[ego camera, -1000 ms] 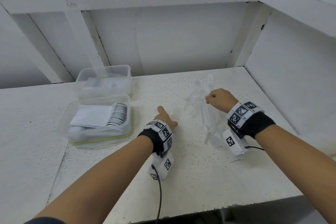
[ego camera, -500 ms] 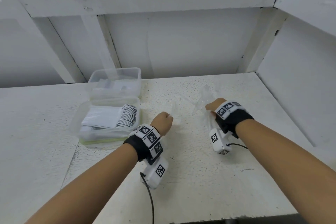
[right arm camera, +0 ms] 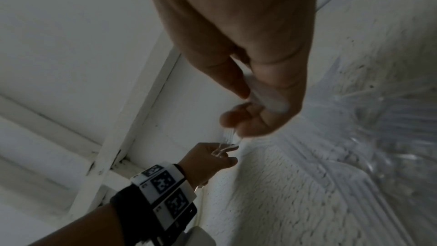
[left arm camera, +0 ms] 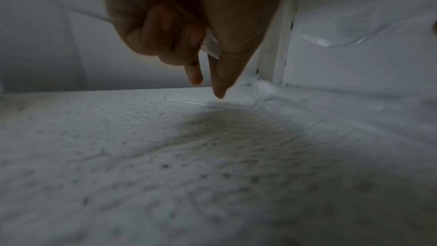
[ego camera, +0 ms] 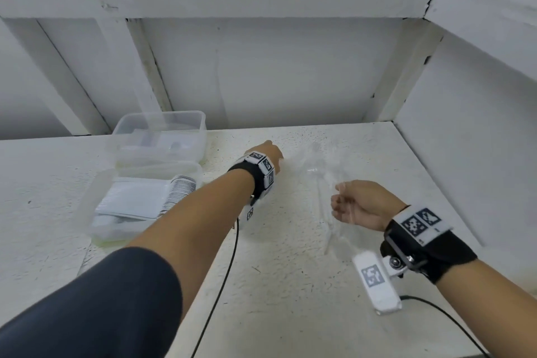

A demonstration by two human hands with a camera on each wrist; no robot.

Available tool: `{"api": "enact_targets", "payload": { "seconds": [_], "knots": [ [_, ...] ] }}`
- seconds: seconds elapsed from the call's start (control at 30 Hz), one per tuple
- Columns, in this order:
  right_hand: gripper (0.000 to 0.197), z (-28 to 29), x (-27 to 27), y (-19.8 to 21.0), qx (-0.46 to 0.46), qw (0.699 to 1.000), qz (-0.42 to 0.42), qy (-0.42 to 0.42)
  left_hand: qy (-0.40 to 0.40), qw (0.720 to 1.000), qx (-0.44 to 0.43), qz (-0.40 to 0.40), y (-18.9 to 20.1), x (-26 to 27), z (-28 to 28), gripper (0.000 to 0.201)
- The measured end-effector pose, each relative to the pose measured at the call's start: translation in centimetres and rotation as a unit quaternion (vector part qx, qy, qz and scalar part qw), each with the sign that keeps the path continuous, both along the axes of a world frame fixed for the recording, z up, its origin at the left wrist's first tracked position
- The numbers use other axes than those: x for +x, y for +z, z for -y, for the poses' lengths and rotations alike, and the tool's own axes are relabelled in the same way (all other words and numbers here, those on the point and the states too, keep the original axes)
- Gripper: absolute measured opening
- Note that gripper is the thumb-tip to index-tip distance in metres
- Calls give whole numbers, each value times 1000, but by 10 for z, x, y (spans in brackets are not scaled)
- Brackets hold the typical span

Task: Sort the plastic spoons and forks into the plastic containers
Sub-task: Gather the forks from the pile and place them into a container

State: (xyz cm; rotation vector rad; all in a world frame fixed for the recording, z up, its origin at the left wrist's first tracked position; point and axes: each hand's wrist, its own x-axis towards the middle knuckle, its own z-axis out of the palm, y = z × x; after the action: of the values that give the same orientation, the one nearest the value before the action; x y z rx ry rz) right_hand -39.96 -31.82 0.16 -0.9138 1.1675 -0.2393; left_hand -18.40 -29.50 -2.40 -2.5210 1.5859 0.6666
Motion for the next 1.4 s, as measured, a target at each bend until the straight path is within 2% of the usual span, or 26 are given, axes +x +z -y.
{"api": "enact_targets", "payload": {
  "seconds": [0.07,0.27,0.37,0.47,0.53,0.6,0.67,0.73,0.77,0.8,0.83,0.9,0.97,1.03,1.1,1.2,1.27,1.4],
  "knots": [
    [21,3,-3,-2,-2,1000,-12,-12,-27,999,32,18,-4,3,8,46],
    [12,19,0,-7,-81,992,-101,0,-77,996,31,35,-9,0,5,28],
    [18,27,12,-10,-150,975,-158,35,-92,995,38,0,-3,-1,-1,19],
    [18,35,24,-12,-214,947,-227,77,-58,996,18,-65,5,-3,-18,10],
    [24,39,33,-17,-255,920,-263,138,-22,995,-16,-97,11,-4,-34,11],
    [20,36,41,-18,-296,890,-299,179,22,990,-54,-132,14,-3,-51,16],
    [16,32,49,-20,-333,869,-305,202,63,979,-88,-170,17,-4,-68,17],
    [30,28,55,-22,-363,849,-317,218,91,969,-117,-198,20,-7,-83,19],
    [25,28,58,-25,-379,835,-323,234,100,964,-131,-208,20,-8,-88,21],
    [15,26,60,-25,-378,827,-334,249,111,958,-144,-220,20,-10,-93,22],
    [15,27,62,-27,-378,826,-336,249,123,952,-154,-236,19,-11,-97,23],
    [33,28,64,-31,-377,823,-353,238,144,938,-162,-272,17,-12,-104,24],
    [31,27,64,-28,-398,816,-355,223,155,926,-163,-302,14,-13,-110,23],
    [26,26,63,-22,-401,817,-347,225,174,907,-177,-340,13,-15,-116,21],
    [30,23,62,-16,-402,824,-330,225,203,875,-201,-390,13,-17,-122,20],
    [23,10,62,-3,-401,858,-234,218,233,836,-230,-440,16,-21,-132,19],
    [13,-8,62,5,-394,886,-138,200,239,825,-242,-451,19,-23,-137,18],
    [14,-45,72,13,-374,914,-19,158,239,813,-260,-462,21,-31,-147,24]
  ]
}}
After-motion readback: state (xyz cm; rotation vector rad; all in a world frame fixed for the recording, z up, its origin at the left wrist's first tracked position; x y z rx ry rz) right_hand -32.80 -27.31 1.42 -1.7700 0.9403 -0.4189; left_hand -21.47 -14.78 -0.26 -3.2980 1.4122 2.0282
